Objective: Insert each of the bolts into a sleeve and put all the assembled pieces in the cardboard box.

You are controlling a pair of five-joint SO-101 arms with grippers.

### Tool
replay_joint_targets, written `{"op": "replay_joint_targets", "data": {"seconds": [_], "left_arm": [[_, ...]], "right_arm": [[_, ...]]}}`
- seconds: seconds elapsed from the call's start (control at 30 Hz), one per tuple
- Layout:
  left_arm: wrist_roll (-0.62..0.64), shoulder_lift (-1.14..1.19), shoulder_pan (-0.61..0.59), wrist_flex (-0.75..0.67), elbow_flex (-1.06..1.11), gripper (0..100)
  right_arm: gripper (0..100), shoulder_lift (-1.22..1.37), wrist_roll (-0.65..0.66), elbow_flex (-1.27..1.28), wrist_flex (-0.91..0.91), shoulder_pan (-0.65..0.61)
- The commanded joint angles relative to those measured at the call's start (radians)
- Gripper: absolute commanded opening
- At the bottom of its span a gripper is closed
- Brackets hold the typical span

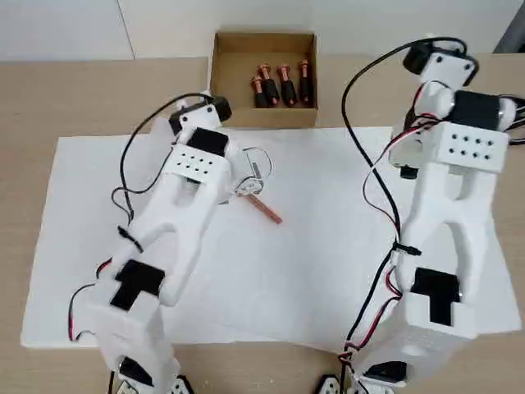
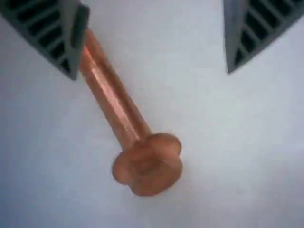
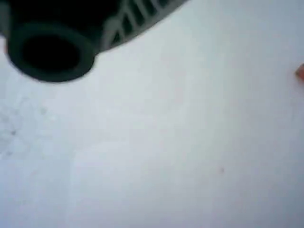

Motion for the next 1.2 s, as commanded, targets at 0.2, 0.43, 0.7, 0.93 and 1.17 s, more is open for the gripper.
{"op": "replay_joint_targets", "data": {"seconds": [0.2, 0.43, 0.7, 0.93, 1.17], "left_arm": [[0.083, 0.081, 0.003, -0.130, -0.048, 19], [0.083, 0.138, 0.000, -0.149, -0.048, 19], [0.078, 0.147, 0.002, -0.183, -0.048, 1], [0.077, 0.140, 0.003, -0.181, -0.050, 1], [-0.236, 0.140, -0.003, -0.014, -0.185, 1]], "right_arm": [[0.4, -0.058, 0.006, -0.002, 0.002, 0.013], [0.4, -0.056, 0.005, -0.002, 0.001, 0.012], [0.4, -0.056, 0.005, -0.002, 0.001, 0.012], [0.4, -0.056, 0.005, -0.002, 0.001, 0.012], [0.4, -0.056, 0.006, -0.002, 0.001, 0.012]]}}
